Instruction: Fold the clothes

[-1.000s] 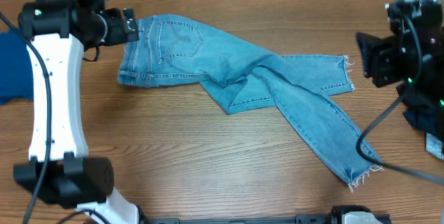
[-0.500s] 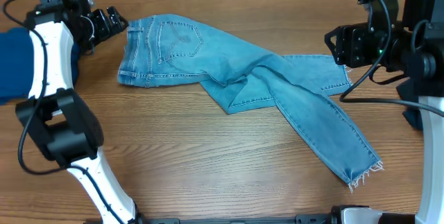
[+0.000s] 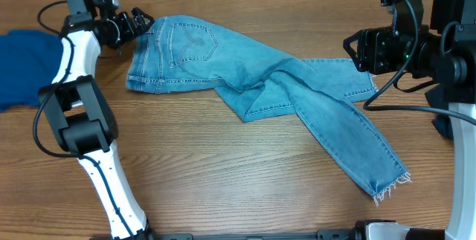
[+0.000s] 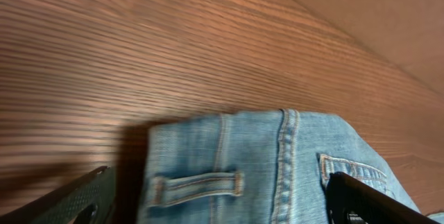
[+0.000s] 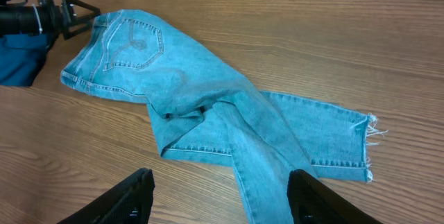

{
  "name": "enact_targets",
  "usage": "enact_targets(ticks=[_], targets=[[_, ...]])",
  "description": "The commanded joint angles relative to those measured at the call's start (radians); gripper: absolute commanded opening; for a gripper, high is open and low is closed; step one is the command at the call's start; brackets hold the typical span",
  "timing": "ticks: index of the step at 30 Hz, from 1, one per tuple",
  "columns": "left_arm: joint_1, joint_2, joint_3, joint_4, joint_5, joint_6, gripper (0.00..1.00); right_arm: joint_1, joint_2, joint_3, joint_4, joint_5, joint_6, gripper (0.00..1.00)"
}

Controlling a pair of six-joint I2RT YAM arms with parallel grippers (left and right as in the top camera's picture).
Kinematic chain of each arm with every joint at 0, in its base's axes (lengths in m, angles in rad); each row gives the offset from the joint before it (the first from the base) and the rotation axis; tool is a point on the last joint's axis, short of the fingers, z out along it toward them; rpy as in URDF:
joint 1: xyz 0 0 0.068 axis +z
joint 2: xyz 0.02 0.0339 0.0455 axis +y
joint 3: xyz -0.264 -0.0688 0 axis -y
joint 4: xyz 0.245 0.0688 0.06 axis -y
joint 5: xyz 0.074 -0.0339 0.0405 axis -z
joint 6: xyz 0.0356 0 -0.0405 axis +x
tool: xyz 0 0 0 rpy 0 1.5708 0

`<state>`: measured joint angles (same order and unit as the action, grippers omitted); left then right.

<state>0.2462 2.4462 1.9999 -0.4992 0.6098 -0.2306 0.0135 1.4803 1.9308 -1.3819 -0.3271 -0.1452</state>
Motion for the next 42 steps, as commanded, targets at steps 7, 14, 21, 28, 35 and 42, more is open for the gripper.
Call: enact_targets(ticks=[7, 14, 21, 28, 35, 42], targets=[[-0.079, 0.01, 0.01, 0.009, -0.143, 0.014, 1.0, -0.003, -0.008, 0.013, 0.0, -0.012, 0.008, 0.65], [-0.074, 0.01, 0.01, 0.011, -0.15, 0.014, 0.47, -0.003, -0.008, 0.013, 0.0, -0.012, 0.008, 0.65], [-0.05, 0.007, 0.01, -0.006, -0.134, 0.005, 0.04, -0.003, -0.008, 0.013, 0.0, -0.012, 0.008, 0.65], [-0.025, -0.099, 0.014, -0.154, -0.108, 0.013, 0.04, -0.003, -0.008, 0.013, 0.004, -0.012, 0.008, 0.65], [-0.029, -0.365, 0.014, -0.425, -0.113, 0.149, 0.04, -0.003, -0.008, 0.013, 0.053, -0.012, 0.008, 0.65], [-0.032, -0.647, 0.014, -0.637, -0.15, 0.212, 0.04, -0.003, -0.008, 0.013, 0.056, -0.011, 0.008, 0.65]])
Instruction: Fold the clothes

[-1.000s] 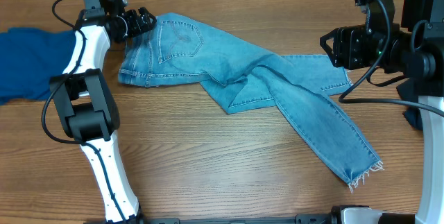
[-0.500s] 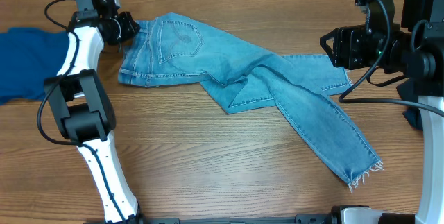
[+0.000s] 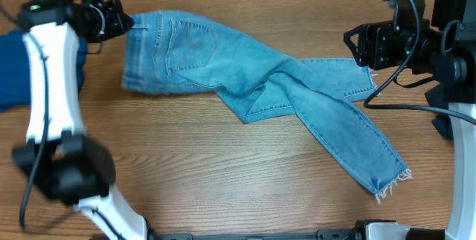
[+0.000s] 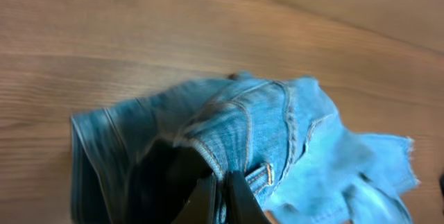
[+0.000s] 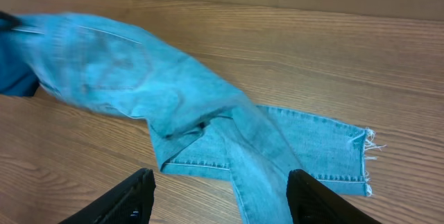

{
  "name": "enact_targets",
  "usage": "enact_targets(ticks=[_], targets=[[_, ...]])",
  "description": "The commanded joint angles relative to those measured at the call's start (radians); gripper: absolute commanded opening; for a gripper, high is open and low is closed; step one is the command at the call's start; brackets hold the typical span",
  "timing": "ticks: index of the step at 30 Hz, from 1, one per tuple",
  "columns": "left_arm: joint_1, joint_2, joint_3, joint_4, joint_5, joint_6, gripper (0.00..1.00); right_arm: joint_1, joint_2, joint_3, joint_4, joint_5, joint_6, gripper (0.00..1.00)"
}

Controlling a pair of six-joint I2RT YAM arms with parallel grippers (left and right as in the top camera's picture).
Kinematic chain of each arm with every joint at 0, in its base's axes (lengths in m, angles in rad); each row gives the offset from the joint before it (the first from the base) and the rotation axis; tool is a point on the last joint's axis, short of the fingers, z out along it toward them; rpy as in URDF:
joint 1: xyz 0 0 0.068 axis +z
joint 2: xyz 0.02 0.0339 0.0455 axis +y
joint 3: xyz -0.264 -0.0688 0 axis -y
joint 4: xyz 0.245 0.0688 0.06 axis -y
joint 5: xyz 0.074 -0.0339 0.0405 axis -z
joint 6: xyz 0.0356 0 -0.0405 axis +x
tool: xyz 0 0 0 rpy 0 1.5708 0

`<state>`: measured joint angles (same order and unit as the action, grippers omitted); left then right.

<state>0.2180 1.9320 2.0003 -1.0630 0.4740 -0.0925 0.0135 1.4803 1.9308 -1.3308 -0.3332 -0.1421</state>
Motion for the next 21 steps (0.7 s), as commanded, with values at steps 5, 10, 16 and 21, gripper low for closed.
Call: enact_targets(ticks=[5, 10, 16, 21], targets=[[-0.003, -0.245, 0.014, -0.275, -0.015, 0.117, 0.04, -0.003, -0.008, 0.013, 0.005, -0.005, 0.005, 0.65], [-0.003, -0.299, 0.014, -0.478, -0.12, 0.115, 0.04, -0.003, -0.008, 0.013, 0.005, -0.005, 0.005, 0.65], [-0.002, -0.314, 0.014, -0.627, -0.331, 0.061, 0.04, -0.003, -0.008, 0.013, -0.006, -0.005, 0.005, 0.65], [-0.002, -0.324, 0.014, -0.615, -0.35, 0.06, 0.04, -0.003, -0.008, 0.013, -0.019, -0.005, 0.005, 0.66]])
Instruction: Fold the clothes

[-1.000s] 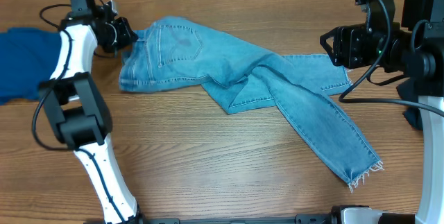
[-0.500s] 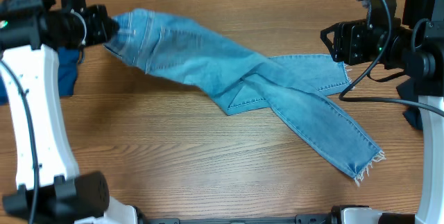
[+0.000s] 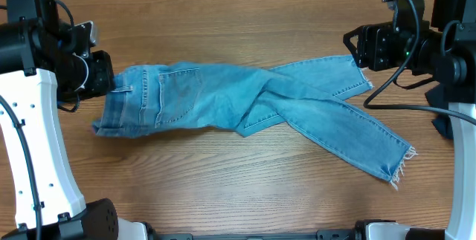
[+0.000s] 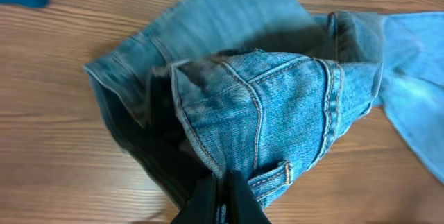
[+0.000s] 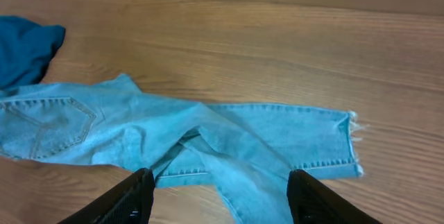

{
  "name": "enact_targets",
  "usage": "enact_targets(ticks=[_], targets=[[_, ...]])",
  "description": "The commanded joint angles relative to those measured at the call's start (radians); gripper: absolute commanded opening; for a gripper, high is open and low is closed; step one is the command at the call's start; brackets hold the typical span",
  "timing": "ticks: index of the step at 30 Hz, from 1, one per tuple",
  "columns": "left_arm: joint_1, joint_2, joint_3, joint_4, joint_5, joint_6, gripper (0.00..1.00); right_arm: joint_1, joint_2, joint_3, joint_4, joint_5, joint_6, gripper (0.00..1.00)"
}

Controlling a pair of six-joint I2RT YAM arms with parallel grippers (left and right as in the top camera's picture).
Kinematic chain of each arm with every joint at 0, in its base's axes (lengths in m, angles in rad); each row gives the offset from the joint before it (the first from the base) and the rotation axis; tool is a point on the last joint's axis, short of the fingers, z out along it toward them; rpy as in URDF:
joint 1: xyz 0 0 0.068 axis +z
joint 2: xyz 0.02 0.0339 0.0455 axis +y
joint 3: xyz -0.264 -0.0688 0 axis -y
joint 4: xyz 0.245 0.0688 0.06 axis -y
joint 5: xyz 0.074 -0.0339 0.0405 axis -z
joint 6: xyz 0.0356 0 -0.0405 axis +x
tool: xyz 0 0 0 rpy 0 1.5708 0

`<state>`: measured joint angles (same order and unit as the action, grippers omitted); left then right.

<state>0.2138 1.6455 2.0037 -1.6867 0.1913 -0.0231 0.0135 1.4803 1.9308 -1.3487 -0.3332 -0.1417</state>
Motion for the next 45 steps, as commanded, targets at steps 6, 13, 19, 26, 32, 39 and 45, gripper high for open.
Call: enact_targets(ticks=[6, 13, 19, 26, 32, 39, 45], targets=[[0.001, -0.038, 0.01, 0.049, 0.078, 0.054, 0.04, -0.003, -0.008, 0.013, 0.001, -0.005, 0.004, 0.67], [0.001, -0.038, 0.011, 0.043, 0.159, 0.058, 0.32, -0.003, -0.008, 0.013, 0.002, -0.005, 0.004, 0.68], [0.001, -0.042, 0.068, 0.021, 0.227, 0.069, 0.07, -0.003, -0.008, 0.013, 0.008, -0.005, 0.004, 0.68], [-0.005, -0.013, 0.047, 0.133, 0.172, 0.069, 0.27, -0.003, -0.004, 0.013, 0.017, -0.006, 0.005, 0.75], [-0.038, 0.119, 0.02, 0.146, 0.17, 0.068, 0.29, -0.003, 0.08, 0.013, -0.053, -0.005, 0.109, 0.68], [-0.141, 0.318, 0.02, 0.132, 0.158, 0.091, 0.1, -0.002, 0.267, 0.013, -0.157, -0.005, 0.12, 0.63], [-0.246, 0.462, 0.02, 0.159, 0.074, 0.09, 0.11, -0.008, 0.404, 0.013, -0.149, 0.013, 0.121, 0.63]])
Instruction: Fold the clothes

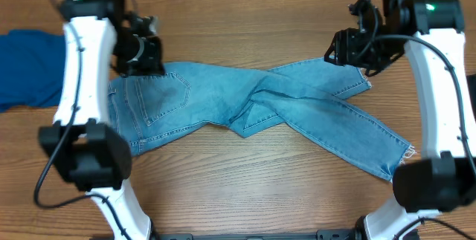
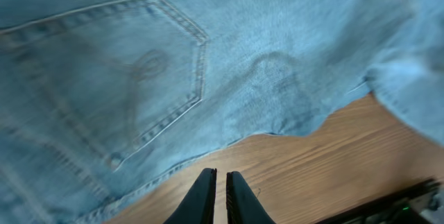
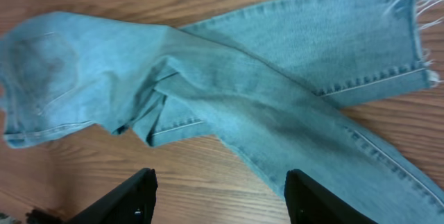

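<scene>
Light blue jeans [image 1: 223,99] lie spread on the wooden table [image 1: 245,195], waist at the left, the two legs crossing toward the right. My left gripper [image 1: 146,62] hangs over the far edge of the seat. In the left wrist view its fingers [image 2: 220,179] are shut with nothing between them, above the back pocket [image 2: 125,92]. My right gripper [image 1: 343,49] hovers open above the far leg near its hem. In the right wrist view the crossed legs of the jeans [image 3: 243,85] fill the frame beyond the spread fingers [image 3: 139,189].
A dark blue garment [image 1: 26,65] lies at the far left of the table. The near leg ends in a frayed hem [image 1: 398,162] at the front right. The far leg's frayed hem [image 3: 420,16] lies under the right arm.
My left gripper has let go of the waistband and now sits shut and empty over the seat, further right. The jeans lie flat. My right gripper has moved in over the legs.
My left gripper stood open at the waistband at the back left. Then it was shut on the waistband with the waist raised. Then it held the waist further left and nearer, legs drawn out. Now the jeans are released and lying flat.
</scene>
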{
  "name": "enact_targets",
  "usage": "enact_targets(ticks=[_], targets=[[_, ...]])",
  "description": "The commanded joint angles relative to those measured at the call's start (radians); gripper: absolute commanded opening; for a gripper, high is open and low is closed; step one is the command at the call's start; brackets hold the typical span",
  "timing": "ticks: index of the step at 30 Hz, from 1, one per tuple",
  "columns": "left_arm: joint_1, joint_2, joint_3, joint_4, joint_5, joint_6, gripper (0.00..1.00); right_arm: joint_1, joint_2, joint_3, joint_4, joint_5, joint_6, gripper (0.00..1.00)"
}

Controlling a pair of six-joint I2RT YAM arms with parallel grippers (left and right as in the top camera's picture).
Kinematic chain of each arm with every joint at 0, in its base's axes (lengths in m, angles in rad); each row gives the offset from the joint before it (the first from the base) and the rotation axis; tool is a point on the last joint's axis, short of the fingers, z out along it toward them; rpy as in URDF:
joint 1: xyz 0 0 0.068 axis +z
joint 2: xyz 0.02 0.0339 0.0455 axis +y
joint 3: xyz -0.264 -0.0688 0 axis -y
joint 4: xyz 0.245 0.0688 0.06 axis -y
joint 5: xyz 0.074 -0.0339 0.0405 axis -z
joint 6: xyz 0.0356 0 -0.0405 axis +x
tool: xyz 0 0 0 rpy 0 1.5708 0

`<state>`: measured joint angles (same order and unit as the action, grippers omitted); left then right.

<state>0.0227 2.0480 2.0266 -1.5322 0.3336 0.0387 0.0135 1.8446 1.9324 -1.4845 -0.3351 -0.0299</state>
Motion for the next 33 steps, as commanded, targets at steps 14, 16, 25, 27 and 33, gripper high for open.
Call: enact_targets(ticks=[14, 16, 25, 27, 33], targets=[[-0.074, 0.224, -0.003, 0.023, -0.194, 0.016, 0.18, -0.071, 0.168, 0.004, -0.118, 0.282, 0.057, 0.76], [-0.069, 0.248, -0.003, 0.04, -0.211, -0.003, 0.18, -0.103, 0.168, -0.019, -0.119, 0.282, 0.057, 0.76], [-0.06, 0.348, -0.004, 0.197, -0.263, -0.02, 0.26, -0.173, 0.168, -0.134, -0.103, 0.255, 0.057, 0.75], [-0.06, 0.383, -0.004, 0.241, -0.263, -0.02, 0.26, -0.173, 0.168, -0.138, -0.094, 0.246, 0.057, 0.75], [-0.06, 0.489, -0.004, 0.362, -0.267, -0.02, 0.29, -0.172, 0.168, -0.138, -0.054, 0.226, 0.056, 0.75]])
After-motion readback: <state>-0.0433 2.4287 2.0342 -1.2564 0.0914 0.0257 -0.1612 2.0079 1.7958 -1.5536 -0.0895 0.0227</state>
